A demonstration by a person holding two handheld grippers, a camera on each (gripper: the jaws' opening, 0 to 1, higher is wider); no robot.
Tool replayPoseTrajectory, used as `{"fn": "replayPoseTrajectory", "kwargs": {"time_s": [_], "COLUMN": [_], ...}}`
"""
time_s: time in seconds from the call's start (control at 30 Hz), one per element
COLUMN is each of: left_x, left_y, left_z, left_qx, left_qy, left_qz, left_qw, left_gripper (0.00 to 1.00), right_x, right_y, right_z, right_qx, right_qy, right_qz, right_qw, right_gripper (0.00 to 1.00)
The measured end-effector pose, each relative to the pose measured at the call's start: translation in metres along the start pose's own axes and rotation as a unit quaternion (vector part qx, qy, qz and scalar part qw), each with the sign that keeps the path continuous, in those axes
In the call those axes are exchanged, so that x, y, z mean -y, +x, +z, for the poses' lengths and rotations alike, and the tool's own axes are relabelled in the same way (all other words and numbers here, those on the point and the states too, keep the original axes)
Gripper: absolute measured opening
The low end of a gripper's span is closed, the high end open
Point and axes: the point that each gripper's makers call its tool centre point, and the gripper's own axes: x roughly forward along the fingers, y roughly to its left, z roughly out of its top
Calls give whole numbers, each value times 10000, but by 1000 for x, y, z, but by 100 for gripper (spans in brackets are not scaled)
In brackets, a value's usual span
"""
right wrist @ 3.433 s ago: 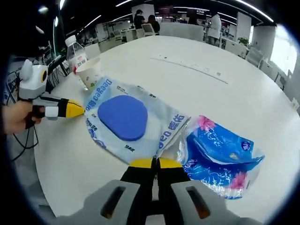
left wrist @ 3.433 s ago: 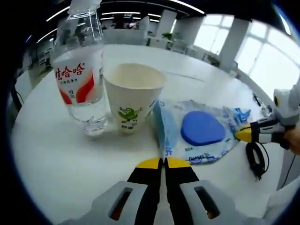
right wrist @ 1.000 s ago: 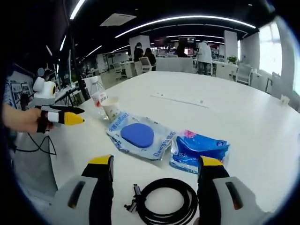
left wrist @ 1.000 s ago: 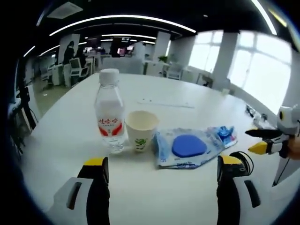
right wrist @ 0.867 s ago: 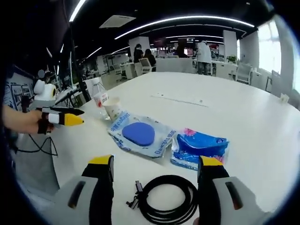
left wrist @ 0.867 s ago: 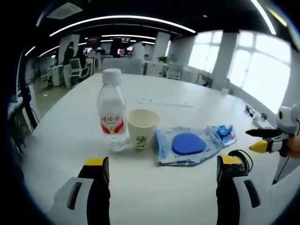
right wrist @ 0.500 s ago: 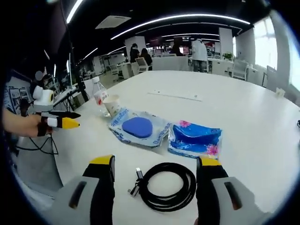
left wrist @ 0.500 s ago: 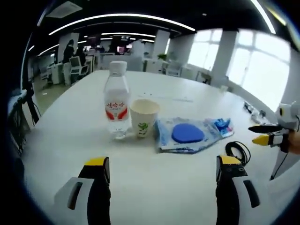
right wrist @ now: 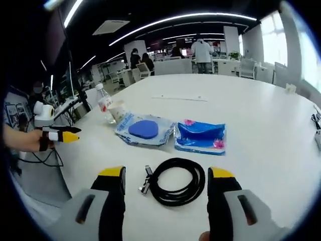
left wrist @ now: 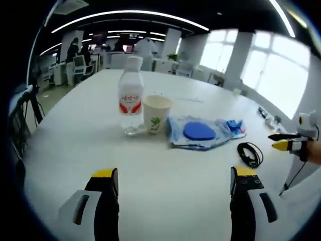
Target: Arrange the tabletop items into an orderly group along one side of the table until the central work area is clear of visible clutter.
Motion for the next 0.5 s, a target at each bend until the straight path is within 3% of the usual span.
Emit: {"fn": "replayPoseTrajectory", "kwargs": {"time_s": [0.2,0.5], "left_x": [-1,0], "left_y": [-2,-17], "left_z": [-13,-26], "left_qx": [-70,-103], "left_qy": [-8,-42], "left_qz": [-86,-65], "left_qw": [9999,9999], "left_gripper": [89,88], "right_x": [-2,5], "right_y": [-17,-26], "right_z": [-6,-30], "right_qx": [75,-33], "right_qy": [113,204], "right_qz": [-178,-246], "right_qw": [9997,9995], "right_gripper": [64,64]}}
